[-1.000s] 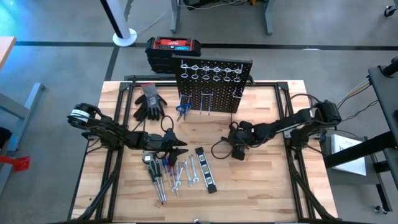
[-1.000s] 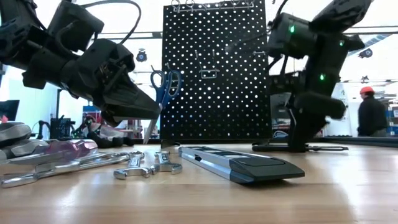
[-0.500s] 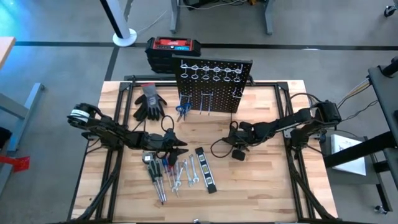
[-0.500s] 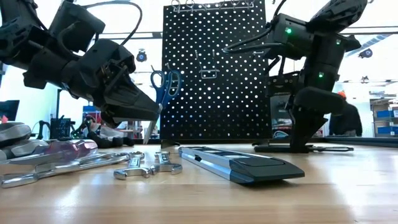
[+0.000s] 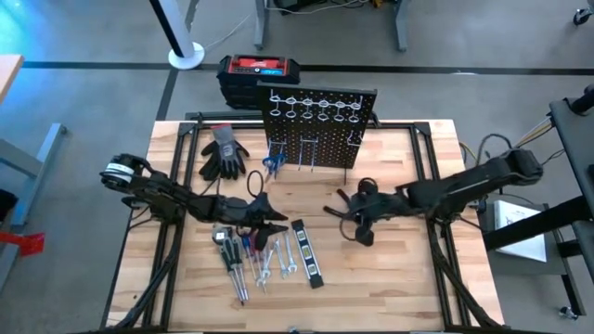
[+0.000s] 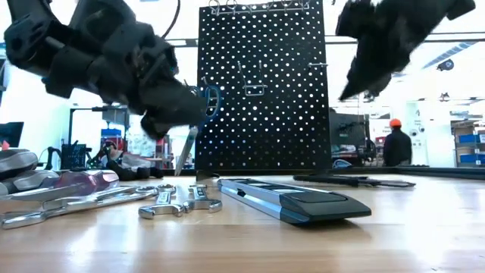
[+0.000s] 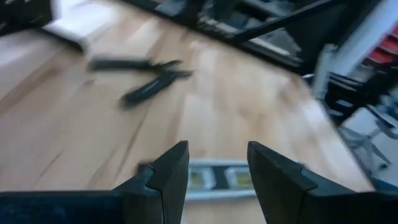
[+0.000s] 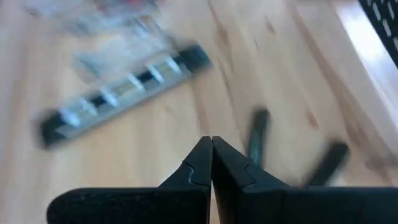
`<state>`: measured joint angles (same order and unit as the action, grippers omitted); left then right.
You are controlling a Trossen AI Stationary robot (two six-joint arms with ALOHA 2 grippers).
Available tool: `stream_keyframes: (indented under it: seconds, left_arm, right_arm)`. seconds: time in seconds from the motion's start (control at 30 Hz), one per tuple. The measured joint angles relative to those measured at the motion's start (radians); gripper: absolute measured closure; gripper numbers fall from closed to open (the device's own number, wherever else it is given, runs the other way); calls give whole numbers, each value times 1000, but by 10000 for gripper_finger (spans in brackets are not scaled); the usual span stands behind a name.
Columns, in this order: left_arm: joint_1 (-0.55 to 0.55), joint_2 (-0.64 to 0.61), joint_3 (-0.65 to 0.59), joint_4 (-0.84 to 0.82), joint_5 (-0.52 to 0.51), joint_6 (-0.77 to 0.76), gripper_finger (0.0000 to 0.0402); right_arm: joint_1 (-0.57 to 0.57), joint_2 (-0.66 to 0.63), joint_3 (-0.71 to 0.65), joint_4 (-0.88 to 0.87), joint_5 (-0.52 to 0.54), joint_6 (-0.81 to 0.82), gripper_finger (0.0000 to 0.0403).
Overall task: Hang tools onto peg board
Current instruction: Hang the black stripping pliers on the peg board
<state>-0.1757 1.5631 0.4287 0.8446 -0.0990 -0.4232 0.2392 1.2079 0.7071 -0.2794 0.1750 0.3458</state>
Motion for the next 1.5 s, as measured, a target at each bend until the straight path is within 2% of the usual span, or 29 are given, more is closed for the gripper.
stream_keyframes:
  seconds: [0.13,0.33,0.43,0.63,0.7,0.8,1.07,1.17,1.37,1.5]
  left_arm:
    - [-1,0,51,-11,35,59,246]
    - [-1,0,97,-148,1,83,246]
    - [0,0,101,-213,-31,85,246]
    - [0,1,84,-228,-64,86,246]
    - [0,1,77,-225,-77,87,246]
    - [0,1,62,-227,-95,86,246]
    - [1,1,46,-225,-104,81,246]
    - [1,1,45,-227,-104,75,246]
    - [1,1,44,-229,-103,60,246]
    - [1,1,44,-233,-104,59,246]
  right_arm:
    - [11,-50,0,-28,12,41,399]
    - [4,-26,-85,-139,120,321,395]
    - [-22,-1,-142,-142,112,448,357]
    - [-101,34,-185,-133,98,624,242]
    - [-122,53,-184,-111,61,623,213]
    - [-138,101,-167,-67,24,602,192]
    - [-142,276,-110,-65,10,548,198]
    - [-138,314,-86,-61,14,447,187]
    - [-132,290,-43,-97,-34,341,129]
    - [-133,275,-11,-79,-53,372,80]
